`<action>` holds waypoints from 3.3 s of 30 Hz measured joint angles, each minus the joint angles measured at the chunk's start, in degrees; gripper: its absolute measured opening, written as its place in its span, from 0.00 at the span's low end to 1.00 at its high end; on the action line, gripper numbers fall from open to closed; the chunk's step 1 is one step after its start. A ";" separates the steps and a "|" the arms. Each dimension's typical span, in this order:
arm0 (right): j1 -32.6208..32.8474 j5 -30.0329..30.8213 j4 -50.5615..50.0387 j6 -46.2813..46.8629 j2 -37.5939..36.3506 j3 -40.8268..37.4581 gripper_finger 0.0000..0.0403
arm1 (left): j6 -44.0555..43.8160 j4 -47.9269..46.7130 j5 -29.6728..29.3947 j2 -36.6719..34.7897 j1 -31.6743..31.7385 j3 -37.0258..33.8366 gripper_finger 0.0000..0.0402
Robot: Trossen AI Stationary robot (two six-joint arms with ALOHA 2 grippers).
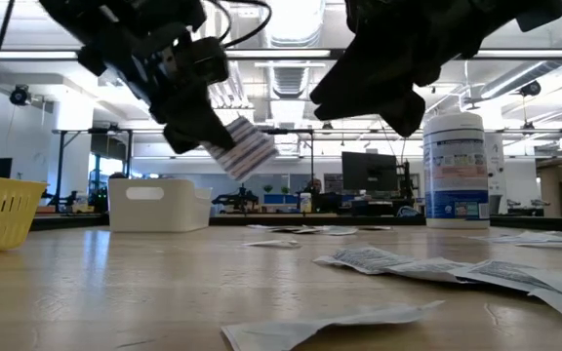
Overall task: Pick & Place First Aid Supplies
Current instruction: Put the blue bandage into the white bin, then put the towelette pack into the black bin
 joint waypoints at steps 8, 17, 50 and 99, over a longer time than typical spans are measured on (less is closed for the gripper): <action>0.11 -0.09 -3.12 2.98 0.07 -0.02 0.19 | -3.48 6.18 -2.62 -10.52 6.97 -9.90 0.00; 0.11 0.35 -3.23 3.02 0.13 -0.01 0.16 | -9.97 8.22 -14.97 -18.66 13.92 -15.37 0.00; 0.11 0.55 -3.32 3.05 0.22 0.00 0.14 | -18.05 -3.15 -24.76 -18.99 27.99 -20.48 0.00; 0.07 0.52 -3.39 2.71 0.61 0.00 0.14 | -1.23 -7.73 -14.67 -19.09 12.97 -1.64 0.25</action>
